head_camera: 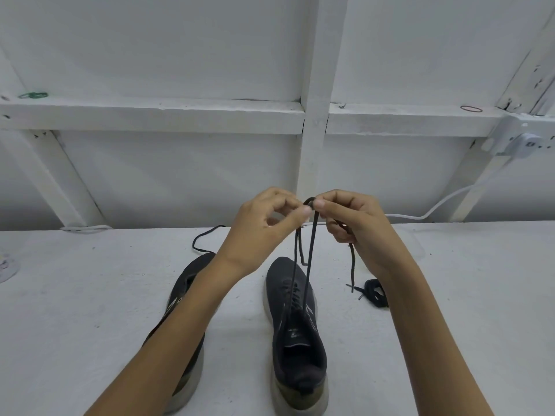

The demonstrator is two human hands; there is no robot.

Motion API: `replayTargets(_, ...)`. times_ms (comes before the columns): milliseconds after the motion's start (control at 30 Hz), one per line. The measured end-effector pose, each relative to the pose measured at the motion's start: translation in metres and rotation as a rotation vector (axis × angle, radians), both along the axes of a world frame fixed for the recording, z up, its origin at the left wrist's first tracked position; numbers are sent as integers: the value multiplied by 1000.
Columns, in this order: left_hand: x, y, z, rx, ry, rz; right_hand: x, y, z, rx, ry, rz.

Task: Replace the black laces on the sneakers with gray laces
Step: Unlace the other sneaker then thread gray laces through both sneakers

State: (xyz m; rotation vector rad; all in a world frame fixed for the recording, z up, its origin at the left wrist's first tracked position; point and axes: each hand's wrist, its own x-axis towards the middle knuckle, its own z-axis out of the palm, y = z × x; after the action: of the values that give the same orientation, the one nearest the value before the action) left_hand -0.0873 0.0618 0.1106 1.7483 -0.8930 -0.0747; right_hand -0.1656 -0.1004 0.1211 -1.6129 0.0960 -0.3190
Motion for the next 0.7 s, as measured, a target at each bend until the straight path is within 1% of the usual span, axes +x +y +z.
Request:
replayTargets(100, 1, 2, 2, -2, 18, -9, 0, 0, -1, 8, -1, -6)
replayTargets(233, 10, 16, 10, -188, 219, 61, -1, -4, -2, 15, 6, -44)
replayTargets(267, 15, 20, 10, -182, 199, 117, -1, -5, -3, 17, 8, -50)
replayTargets(300, 21, 23, 6, -135, 139, 191, -1, -5, -3, 18, 10, -54)
replayTargets(367, 26, 27, -1, -8, -31, 343, -1, -2, -4, 22, 14, -54)
replayTargets(400, 24, 28, -3, 17, -107, 363, -1, 0, -4, 26, 13, -50)
replayTargets(467, 13, 25, -7, -16, -200, 282, 1, 5, -4, 28, 9, -42)
replayTargets(500, 5, 21, -8, -31, -207, 219, 2, 7, -4, 26, 8, -35)
replayTargets(567, -10, 13, -12, -42, -164, 127, 4, 11, -4, 17, 5, -23)
replayTargets(667, -13, 8, -17, -104, -93, 146, 3, 14, -5, 9, 2, -13)
replayTargets(700, -11, 9, -17, -117, -97, 158, 2, 13, -6, 4, 3, -5)
